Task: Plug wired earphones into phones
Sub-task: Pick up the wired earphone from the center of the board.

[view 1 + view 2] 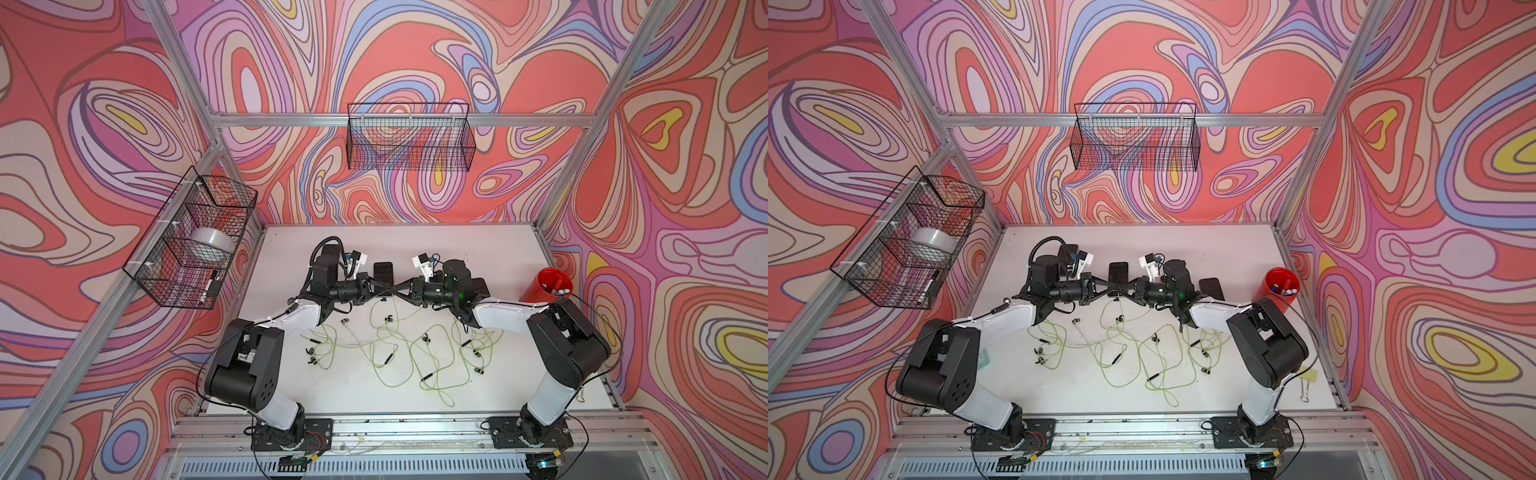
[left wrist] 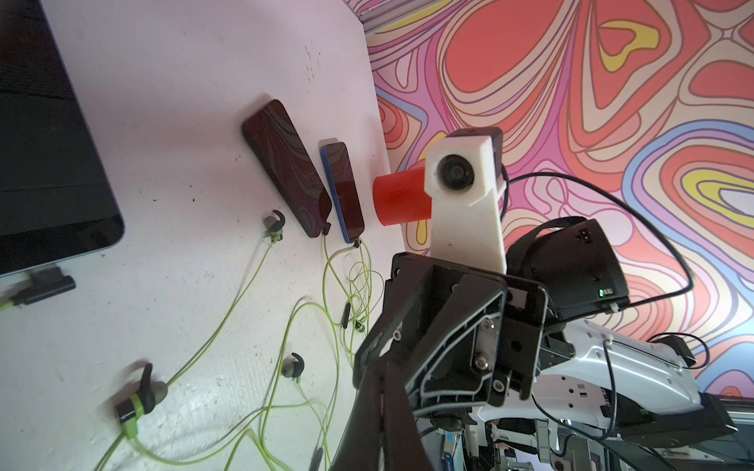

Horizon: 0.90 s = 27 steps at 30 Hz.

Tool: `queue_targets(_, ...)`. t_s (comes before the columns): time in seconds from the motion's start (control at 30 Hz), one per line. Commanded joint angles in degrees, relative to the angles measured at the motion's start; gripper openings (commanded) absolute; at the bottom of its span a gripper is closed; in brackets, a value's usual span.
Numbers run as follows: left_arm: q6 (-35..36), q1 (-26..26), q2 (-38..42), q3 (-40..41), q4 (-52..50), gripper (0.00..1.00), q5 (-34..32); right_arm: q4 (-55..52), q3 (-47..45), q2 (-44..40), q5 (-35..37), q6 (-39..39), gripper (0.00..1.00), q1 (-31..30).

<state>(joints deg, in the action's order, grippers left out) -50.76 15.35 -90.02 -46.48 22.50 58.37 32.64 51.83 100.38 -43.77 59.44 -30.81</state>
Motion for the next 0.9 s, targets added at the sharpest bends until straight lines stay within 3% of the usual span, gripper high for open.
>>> queue_targets(0.0, 1.44, 0.2, -0.52, -1.07, 2.72, 0.0, 3.76, 2.27, 0.46, -0.1, -0.99, 0.08, 0.19, 0.0)
queue_targets(0.87, -2.4, 0.36, -1.92, 0.73, 9.22, 0.0, 1.21, 9.62, -1.47, 2.63, -2.28, 5.25, 0.09, -0.04)
